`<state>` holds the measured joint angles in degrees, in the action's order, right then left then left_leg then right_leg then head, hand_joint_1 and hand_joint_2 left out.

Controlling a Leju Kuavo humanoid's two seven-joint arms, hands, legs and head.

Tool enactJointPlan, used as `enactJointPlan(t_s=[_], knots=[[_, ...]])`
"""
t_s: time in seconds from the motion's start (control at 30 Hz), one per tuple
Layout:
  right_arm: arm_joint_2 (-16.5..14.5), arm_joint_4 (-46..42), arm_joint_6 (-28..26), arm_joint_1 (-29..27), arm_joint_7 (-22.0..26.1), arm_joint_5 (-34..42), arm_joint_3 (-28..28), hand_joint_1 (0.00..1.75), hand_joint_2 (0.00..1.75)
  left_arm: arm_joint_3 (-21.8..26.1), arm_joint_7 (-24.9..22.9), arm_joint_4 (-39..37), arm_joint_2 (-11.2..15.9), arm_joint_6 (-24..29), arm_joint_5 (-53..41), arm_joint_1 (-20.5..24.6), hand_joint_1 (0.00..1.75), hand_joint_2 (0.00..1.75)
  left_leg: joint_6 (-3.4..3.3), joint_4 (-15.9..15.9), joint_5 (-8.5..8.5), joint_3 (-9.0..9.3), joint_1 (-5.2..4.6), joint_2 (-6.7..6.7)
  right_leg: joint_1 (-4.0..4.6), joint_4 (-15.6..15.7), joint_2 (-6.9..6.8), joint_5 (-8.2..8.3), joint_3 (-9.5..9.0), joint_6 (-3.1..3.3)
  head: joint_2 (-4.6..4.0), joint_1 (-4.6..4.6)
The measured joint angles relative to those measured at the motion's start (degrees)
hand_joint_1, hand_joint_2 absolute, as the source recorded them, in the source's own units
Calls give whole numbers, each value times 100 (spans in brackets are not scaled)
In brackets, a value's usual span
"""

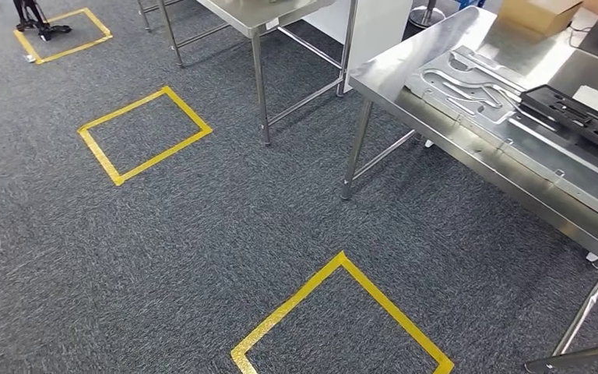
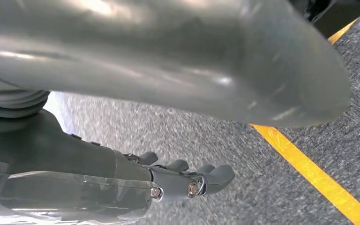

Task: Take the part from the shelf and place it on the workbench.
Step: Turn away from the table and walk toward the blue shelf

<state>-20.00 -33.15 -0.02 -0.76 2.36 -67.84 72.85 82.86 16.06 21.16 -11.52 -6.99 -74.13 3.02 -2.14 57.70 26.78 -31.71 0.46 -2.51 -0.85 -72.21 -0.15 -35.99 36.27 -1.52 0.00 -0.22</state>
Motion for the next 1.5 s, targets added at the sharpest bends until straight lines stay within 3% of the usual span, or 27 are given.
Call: enactJointPlan(t_s=[0.03, 0.1, 0.17, 0.23, 0.27, 0.33, 0.4, 0.47, 0.5, 0.53, 0.63, 0.67, 0.73, 0.77, 0.83, 0.9, 0.97, 1.0, 1.03, 1.07, 1.13, 1.2, 1.27, 1.33, 1.4, 1.47, 1.5], knots=[[0, -2, 0, 0, 13, -12, 14, 0, 0, 0, 2, 0, 0, 1, -9, -1, 0, 0, 5, 15, 3, 1, -2, -79, 0, 280, 35, 215, -121, 18, 0, 1], [2, -10, 0, -1, 34, -31, 35, 0, 0, 0, 7, 0, -5, 2, -28, 2, 0, 0, 34, 53, 12, -16, -4, -227, 1, 1027, 266, 576, -445, 75, 0, 2], [5, -17, -4, 7, 63, -52, 51, 0, 0, 0, 9, 0, -11, 6, -37, 7, 0, 0, 101, 74, 5, -59, 4, -345, 11, 1399, 434, 668, -595, 120, 0, 2], [3, -22, -20, 28, 93, -80, 64, 0, 0, 0, 4, 0, -11, 13, -40, 1, 0, 0, 184, 58, -23, -91, 13, -455, 13, 1440, 348, 676, -610, 166, 0, 3], [-1, -26, -29, 36, 103, -95, 69, 0, 0, 0, 1, 0, -7, 17, -41, -10, 0, 0, 214, 75, -14, -107, 12, -420, 2, 1474, 278, 694, -629, 199, 0, 2], [-10, -33, -42, 38, 122, -115, 79, 0, 0, 1, -11, 0, 0, 26, -42, -15, 0, 0, 268, 353, 172, -239, 1, -152, -27, 1543, 124, 728, -662, 274, 0, -35], [-13, -37, -48, 20, 132, -131, 107, 0, 0, 2, -28, 0, 0, 39, -42, 2, 0, 0, 320, 1039, 555, -559, 24, 128, -13, 1550, -37, 724, -665, 312, 0, -74], [-13, -38, -55, 13, 137, -157, 145, 0, 0, 2, -45, 0, 4, 55, -42, 9, 0, 0, 374, 1599, 753, -813, 55, 196, -2, 1534, -204, 706, -657, 314, 0, -80], [-13, -39, -58, 18, 138, -174, 159, 0, 0, 2, -50, 0, 7, 64, -42, 3, 0, 0, 392, 1584, 688, -792, 68, 218, -2, 1525, -281, 693, -658, 306, 0, -80], [-14, -39, -61, 22, 140, -193, 167, 0, 0, 2, -54, 0, 13, 72, -42, -4, 0, 0, 402, 1336, 529, -650, 78, 256, -3, 1514, -354, 678, -666, 292, 0, -81], [-17, -50, -61, 33, 158, -246, 185, 0, 0, 2, -58, 0, 25, 84, -42, 10, 0, 0, 357, 263, 114, -66, 60, 539, 25, 1477, -535, 615, -712, 211, 0, -74], [-17, -58, -60, 41, 175, -263, 194, 0, 0, 2, -58, 0, 26, 87, -43, 16, 0, 0, 320, 121, 91, -4, 43, 586, 38, 1471, -580, 601, -726, 179, 0, -66], [-17, -74, -58, 73, 210, -298, 209, 0, 0, 2, -58, 0, 31, 95, -44, 7, 0, 0, 238, 88, 93, -28, 20, 505, 44, 1486, -659, 596, -753, 121, 0, -49], [-17, -80, -57, 89, 224, -312, 211, 0, 0, 2, -58, 0, 33, 97, -45, -5, 0, 0, 200, 66, 76, -27, 26, 455, 30, 1476, -627, 578, -765, 83, 0, -46], [-17, -87, -55, 97, 240, -328, 214, 0, 0, 2, -60, 0, 36, 98, -46, -4, 0, 0, 121, 14, 30, -10, 47, 353, 3, 1255, -376, 392, -679, 30, 0, -27], [-17, -90, -55, 80, 248, -342, 221, 0, 0, 2, -61, 0, 37, 98, -47, 19, 0, 0, 68, -2, -3, -24, 47, 241, -6, 581, -83, 4, -347, 18, 0, -2], [-17, -90, -55, 71, 256, -362, 234, 0, 0, 3, -61, 0, 40, 99, -49, 30, 0, 0, 50, 3, -15, -43, 28, 103, -4, -80, -7, -222, 3, 25, 0, 3], [-17, -89, -55, 70, 261, -372, 243, 0, 0, 3, -61, 0, 44, 99, -50, 27, 0, 0, 49, 8, -16, -43, 21, 29, -4, -155, 1, -162, 62, 35, 0, 3], [-16, -89, -55, 69, 268, -384, 251, 0, 0, 4, -61, 0, 47, 100, -50, 22, 0, 0, 52, 15, -15, -38, 17, -51, -4, -10, 18, 9, 16, 51, 0, 3], [-16, -88, -55, 69, 274, -397, 259, 0, 0, 4, -61, 0, 50, 101, -51, 19, 0, 0, 57, 27, -12, -33, 15, -133, -4, 321, 70, 251, -119, 74, 0, 4], [-9, -87, -57, 65, 290, -425, 280, 0, 0, 4, -61, -2, 54, 101, -51, 26, 0, 0, 91, 62, -5, -50, 10, -279, -6, 1055, 330, 601, -418, 125, -1, 5], [-3, -85, -62, 72, 310, -443, 299, 0, 0, 4, -60, -4, 61, 104, -52, 33, 0, 0, 158, 80, -17, -99, 15, -397, 4, 1365, 475, 671, -531, 148, -1, 4], [-2, -81, -71, 93, 326, -457, 303, 0, 0, 4, -58, -5, 75, 109, -52, 23, 0, 0, 236, 69, -37, -136, 29, -493, 4, 1408, 360, 694, -546, 183, 0, 2], [-1, -77, -92, 99, 335, -478, 306, 0, 0, 4, -58, -15, 89, 111, -55, 16, 0, 0, 287, 240, 75, -219, 20, -310, -17, 1473, 214, 723, -581, 260, 0, -17], [-1, -66, -123, 87, 341, -512, 317, 0, 0, 4, -58, -31, 98, 114, -60, 32, 0, 0, 325, 853, 424, -502, 18, 32, -13, 1507, 42, 725, -601, 317, 0, -56], [3, -48, -150, 81, 343, -545, 340, 0, 0, 4, -58, -42, 107, 128, -67, 43, 0, 0, 370, 1573, 735, -835, 38, 176, 8, 1503, -133, 712, -600, 334, 0, -76], [5, -39, -158, 83, 343, -558, 351, 0, 0, 4, -58, -44, 111, 139, -71, 38, 0, 0, 387, 1710, 747, -888, 50, 200, 13, 1502, -214, 704, -604, 331, 0, -76]])
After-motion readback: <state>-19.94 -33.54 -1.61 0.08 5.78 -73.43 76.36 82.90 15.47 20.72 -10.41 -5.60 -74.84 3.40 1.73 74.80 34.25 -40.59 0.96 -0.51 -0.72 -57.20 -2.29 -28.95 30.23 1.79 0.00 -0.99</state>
